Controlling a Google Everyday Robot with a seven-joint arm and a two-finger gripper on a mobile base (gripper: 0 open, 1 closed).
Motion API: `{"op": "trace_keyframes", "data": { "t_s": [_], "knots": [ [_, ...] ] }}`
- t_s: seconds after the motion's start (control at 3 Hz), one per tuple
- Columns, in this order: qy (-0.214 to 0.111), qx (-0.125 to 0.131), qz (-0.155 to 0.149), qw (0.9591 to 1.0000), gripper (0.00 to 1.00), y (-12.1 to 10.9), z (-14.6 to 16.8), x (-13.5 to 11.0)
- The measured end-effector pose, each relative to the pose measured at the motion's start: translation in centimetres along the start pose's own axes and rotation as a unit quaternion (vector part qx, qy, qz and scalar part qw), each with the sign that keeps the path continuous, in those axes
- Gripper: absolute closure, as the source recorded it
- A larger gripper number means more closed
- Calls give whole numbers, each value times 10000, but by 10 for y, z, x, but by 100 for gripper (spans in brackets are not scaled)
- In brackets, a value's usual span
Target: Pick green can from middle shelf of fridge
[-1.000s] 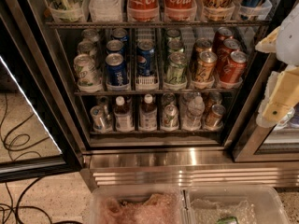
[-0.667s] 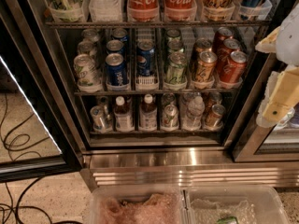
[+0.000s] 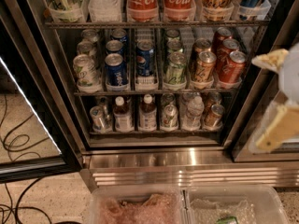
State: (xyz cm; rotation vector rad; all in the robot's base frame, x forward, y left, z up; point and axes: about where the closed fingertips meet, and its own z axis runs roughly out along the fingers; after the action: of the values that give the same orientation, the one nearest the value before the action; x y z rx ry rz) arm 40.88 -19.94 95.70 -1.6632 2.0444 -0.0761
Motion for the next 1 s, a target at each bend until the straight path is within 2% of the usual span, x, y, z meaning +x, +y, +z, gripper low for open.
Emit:
{"op": "trace_keyframes", "data": {
  "t_s": [0.33, 0.67, 1.0],
  "knots": [
    [-580, 46, 113, 9982, 0, 41, 39, 20],
    [-1461, 235, 257, 9887, 0, 45, 91, 18],
    [-1823, 578, 250, 9812, 0, 28, 94, 8]
  ]
}}
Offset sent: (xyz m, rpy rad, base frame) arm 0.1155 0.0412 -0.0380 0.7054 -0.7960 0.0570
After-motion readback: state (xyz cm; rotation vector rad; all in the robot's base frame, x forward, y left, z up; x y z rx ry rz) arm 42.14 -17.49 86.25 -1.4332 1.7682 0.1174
